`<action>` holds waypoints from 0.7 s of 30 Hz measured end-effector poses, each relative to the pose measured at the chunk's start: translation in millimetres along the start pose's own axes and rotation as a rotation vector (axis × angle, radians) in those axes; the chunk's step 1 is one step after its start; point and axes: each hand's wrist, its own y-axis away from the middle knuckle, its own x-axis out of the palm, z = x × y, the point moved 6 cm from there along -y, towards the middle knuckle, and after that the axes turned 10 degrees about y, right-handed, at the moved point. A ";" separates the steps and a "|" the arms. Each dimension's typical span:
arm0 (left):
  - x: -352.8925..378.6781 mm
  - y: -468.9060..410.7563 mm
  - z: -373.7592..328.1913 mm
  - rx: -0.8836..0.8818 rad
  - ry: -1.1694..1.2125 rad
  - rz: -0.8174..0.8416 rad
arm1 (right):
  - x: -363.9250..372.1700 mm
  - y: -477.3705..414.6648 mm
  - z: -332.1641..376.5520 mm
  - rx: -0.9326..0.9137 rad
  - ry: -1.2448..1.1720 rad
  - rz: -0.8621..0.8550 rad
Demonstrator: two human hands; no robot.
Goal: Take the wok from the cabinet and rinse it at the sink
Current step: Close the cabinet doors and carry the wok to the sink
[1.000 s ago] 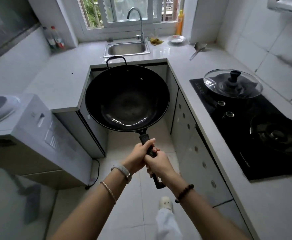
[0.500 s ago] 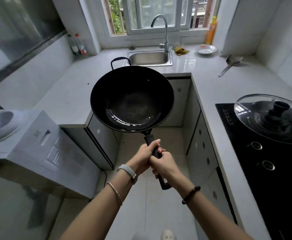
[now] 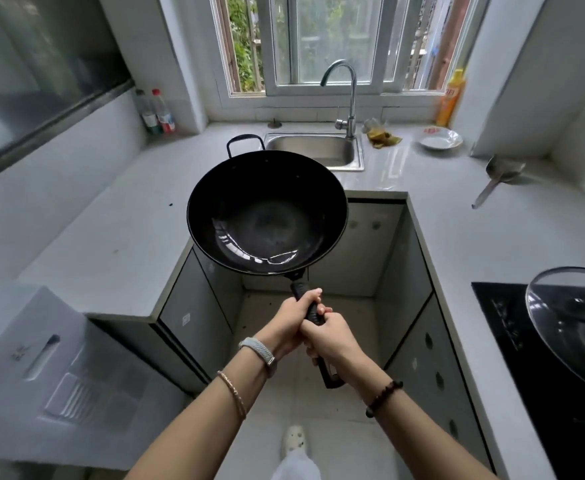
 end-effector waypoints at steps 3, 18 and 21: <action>-1.8 -47.0 -29.7 -0.040 0.007 0.009 | 1.8 -49.1 21.8 0.032 0.001 -0.010; 27.5 -238.3 -118.0 -0.144 -0.006 -0.021 | -32.2 -246.4 84.8 0.108 -0.062 -0.020; 43.0 -279.7 -133.5 -0.135 -0.007 -0.050 | -51.1 -289.3 95.2 0.107 -0.063 0.002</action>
